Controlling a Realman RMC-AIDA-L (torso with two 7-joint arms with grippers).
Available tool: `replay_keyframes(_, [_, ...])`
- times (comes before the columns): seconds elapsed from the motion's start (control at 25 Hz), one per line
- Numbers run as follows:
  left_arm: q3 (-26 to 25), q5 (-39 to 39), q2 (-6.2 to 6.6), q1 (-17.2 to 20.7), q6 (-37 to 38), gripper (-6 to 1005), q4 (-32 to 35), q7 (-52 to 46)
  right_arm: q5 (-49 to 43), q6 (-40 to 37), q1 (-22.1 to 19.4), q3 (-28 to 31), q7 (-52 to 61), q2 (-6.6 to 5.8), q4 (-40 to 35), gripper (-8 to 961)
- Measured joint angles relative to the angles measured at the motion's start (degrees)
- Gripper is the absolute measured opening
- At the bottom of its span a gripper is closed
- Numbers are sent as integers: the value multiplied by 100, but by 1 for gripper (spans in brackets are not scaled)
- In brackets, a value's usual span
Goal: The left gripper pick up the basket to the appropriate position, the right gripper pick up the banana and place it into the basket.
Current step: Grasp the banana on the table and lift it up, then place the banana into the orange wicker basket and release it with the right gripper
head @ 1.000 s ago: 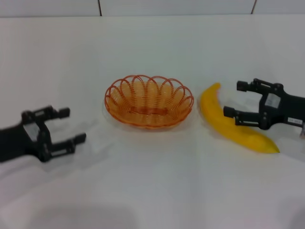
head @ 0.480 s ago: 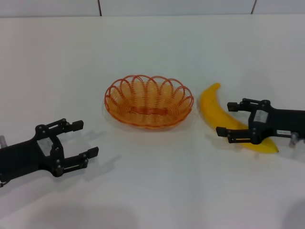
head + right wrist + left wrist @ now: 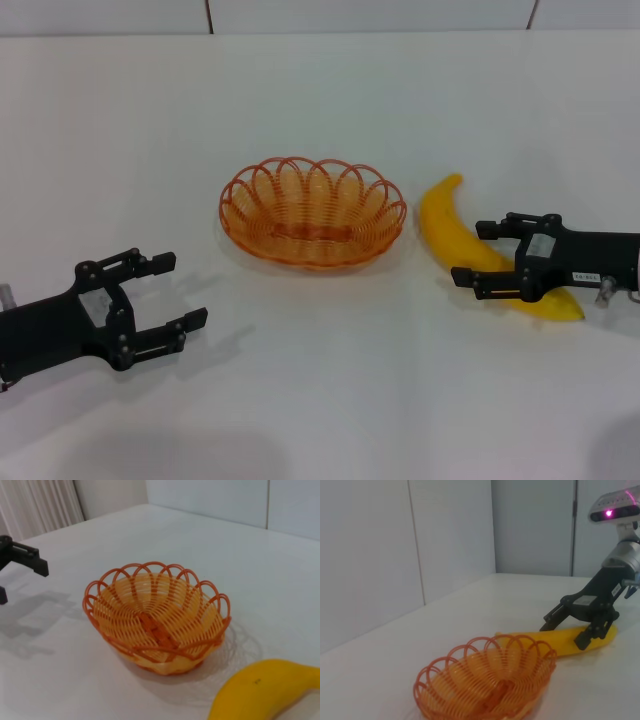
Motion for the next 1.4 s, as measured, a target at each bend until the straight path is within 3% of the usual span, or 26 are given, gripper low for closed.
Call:
replay_keyframes(0.28, [7, 0, -7, -25, 19, 775, 0, 35, -45, 5, 9, -150, 163, -54, -6, 792])
replay_keyframes(0.48, [7, 0, -11, -20, 23, 775, 0, 37, -41, 41, 19, -219, 167, -57, -7, 544])
replay_keyframes(0.68, [7, 0, -6, 2, 24, 775, 0, 43, 3, 20, 20, -175, 169, -56, -14, 477])
replay_keyframes(0.84, [4, 0, -4, 17, 25, 775, 0, 50, 273, -1, -16, -77, 170, -56, -125, 478])
replay_keyframes(1.08, [3, 0, -2, 28, 24, 775, 0, 51, 1658, -168, -162, -40, 3, -50, -246, 480])
replay_keyframes(1.2, [-38, -12, -3, 17, 21, 775, -98, 46, 2243, -442, -136, -73, -488, 22, -225, 482])
replay_keyframes(1.24, [-49, -34, -3, -5, 15, 775, -178, 40, 2372, -575, -30, -130, -888, 109, -160, 482])
replay_keyframes(1.4, [-57, -116, 6, -154, -61, 775, -430, 9, 2381, -588, 250, -418, -1240, 139, 150, 483])
